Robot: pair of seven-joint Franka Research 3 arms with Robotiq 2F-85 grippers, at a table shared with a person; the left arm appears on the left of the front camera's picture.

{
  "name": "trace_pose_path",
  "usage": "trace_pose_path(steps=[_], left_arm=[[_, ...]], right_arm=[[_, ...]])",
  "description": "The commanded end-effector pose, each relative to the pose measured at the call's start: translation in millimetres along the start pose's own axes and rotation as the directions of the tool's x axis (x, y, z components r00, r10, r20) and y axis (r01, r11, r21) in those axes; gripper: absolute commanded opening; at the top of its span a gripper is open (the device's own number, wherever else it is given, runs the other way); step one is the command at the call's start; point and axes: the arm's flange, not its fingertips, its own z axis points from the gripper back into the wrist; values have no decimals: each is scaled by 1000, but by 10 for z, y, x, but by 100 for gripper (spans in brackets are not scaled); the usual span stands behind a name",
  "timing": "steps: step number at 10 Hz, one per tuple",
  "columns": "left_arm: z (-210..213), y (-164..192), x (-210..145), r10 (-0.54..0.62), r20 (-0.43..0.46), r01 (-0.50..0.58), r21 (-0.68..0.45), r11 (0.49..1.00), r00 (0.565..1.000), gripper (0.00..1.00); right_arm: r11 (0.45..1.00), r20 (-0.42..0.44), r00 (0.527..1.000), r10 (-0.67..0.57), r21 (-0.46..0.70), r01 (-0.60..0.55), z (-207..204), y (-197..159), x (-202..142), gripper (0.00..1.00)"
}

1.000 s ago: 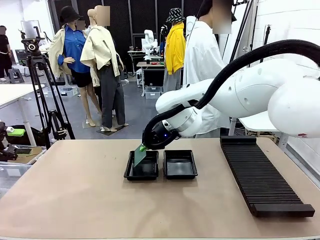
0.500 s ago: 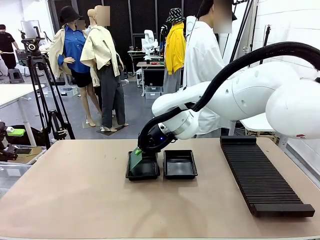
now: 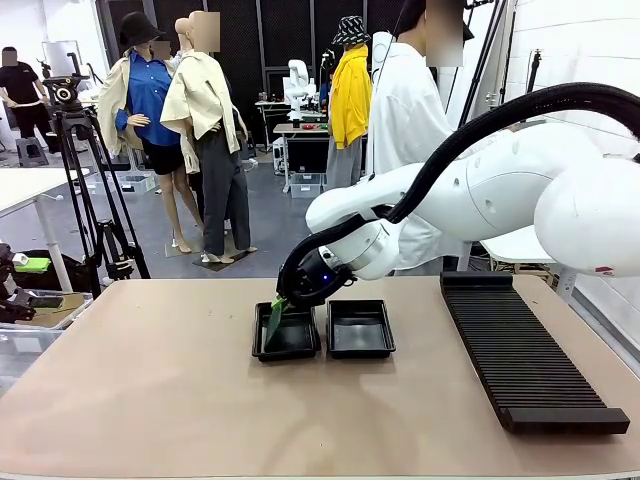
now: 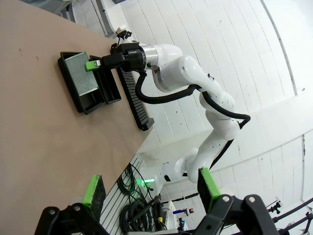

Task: Inspect and transfer BCBs to ESD trays.
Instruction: Pick up the Blank PCB from the PCB Rack and place it in the left ESD tray.

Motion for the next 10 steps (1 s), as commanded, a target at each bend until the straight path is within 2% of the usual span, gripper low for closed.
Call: trace_pose_path(steps=[1,2,5,10], left_arm=[[10,-25,2,-6,2,6,-1,1000,1000,100],[10,-25,2,-6,2,6,-1,1000,1000,100],[10,-25,2,-6,2,6,-1,1000,1000,100],[10,-25,2,-6,2,6,-1,1000,1000,100]], right_arm=[[1000,1,1000,-30,-5,30,59,-37,-55,85],[999,-3,1000,-31,-16,31,70,-28,-47,100],[994,-13,1000,-27,-105,25,237,158,-9,100],[952,-123,992,-33,-307,-6,433,448,74,100]])
